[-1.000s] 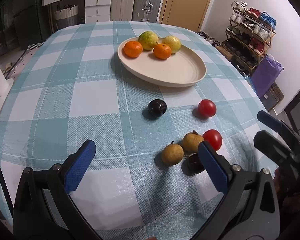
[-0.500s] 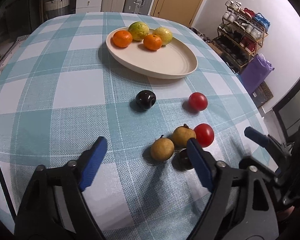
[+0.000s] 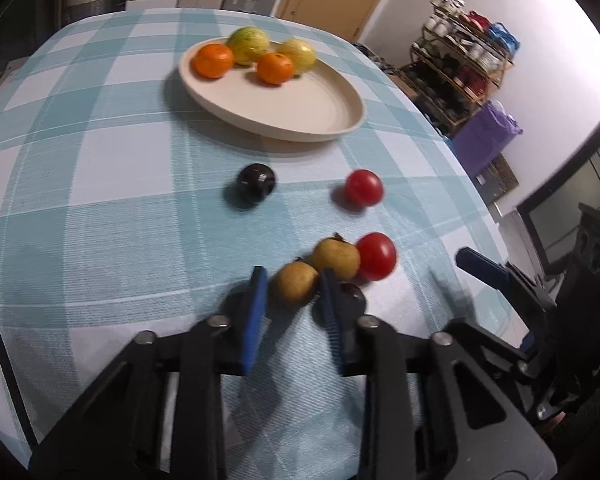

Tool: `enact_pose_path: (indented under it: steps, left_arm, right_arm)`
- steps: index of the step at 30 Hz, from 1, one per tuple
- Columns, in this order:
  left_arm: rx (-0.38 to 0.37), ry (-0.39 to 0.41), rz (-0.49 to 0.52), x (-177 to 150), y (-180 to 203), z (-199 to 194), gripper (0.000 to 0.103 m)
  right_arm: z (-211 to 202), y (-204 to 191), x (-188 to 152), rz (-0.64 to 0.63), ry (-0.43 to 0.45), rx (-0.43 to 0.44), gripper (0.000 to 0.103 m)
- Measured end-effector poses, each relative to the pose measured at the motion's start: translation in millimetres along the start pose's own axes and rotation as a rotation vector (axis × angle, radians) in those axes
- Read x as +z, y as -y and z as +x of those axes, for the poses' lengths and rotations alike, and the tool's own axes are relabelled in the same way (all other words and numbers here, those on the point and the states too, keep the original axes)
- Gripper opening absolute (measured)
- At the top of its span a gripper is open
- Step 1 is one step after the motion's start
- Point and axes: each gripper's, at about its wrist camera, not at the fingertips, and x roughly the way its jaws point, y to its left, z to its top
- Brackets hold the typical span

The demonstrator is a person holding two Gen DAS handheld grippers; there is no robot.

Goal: Organize fruits
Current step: 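Grasp the small brown fruit with the left gripper while the right grasps a dark plum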

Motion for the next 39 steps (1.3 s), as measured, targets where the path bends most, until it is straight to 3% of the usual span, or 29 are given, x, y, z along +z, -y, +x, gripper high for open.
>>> enact_pose_path:
  steps: [10, 18, 22, 26, 28, 31, 36, 38, 39]
  left_arm:
    - [-0.02, 0.01, -0.029, 1.1, -10.8, -6.2, 0.022]
    - [0.006, 0.026, -0.035, 0.2, -21.3, -20.2, 0.022]
    - [0.01, 0.041, -0.031, 0.6, -26.0, -26.9, 0.022]
    - [0.007, 0.051, -0.043, 1.4, -32.3, -31.2, 0.022]
    - [0.005, 0.053, -0.05, 0.9, -35.7, -32.7, 0.022]
    - [0.009, 0.049, -0.056, -0.6, -39.3, -33.1, 0.022]
    - [0.009, 0.044, -0.063, -2.7, -43.1, -32.6, 0.022]
    - [0.014, 0.044, -0.067, -2.6, -44.9, -32.0, 0.022]
    - [0.016, 0.041, -0.069, -2.2, -45.4, -31.4, 0.022]
  right_arm:
    - [5.3, -13.6, -0.9, -0.036, -0.026, 0.024, 0.103]
    - [20.8, -26.0, -2.1, -0.046, -0.078, 0.07, 0.101]
    - [28.4, -31.6, -3.1, -0.046, -0.108, 0.102, 0.087]
    - [37.8, -37.4, -2.5, -0.05, -0.131, 0.11, 0.079]
    - [42.3, -41.2, -1.4, -0.059, -0.14, 0.114, 0.065]
    - [49.9, -48.7, 0.5, -0.084, -0.146, 0.084, 0.062]
    - [59.9, -55.1, 3.3, -0.11, -0.146, 0.045, 0.049]
    - [62.7, -56.8, 4.2, -0.117, -0.145, 0.03, 0.038]
    - [63.1, -57.7, 4.1, -0.122, -0.144, 0.019, 0.028]
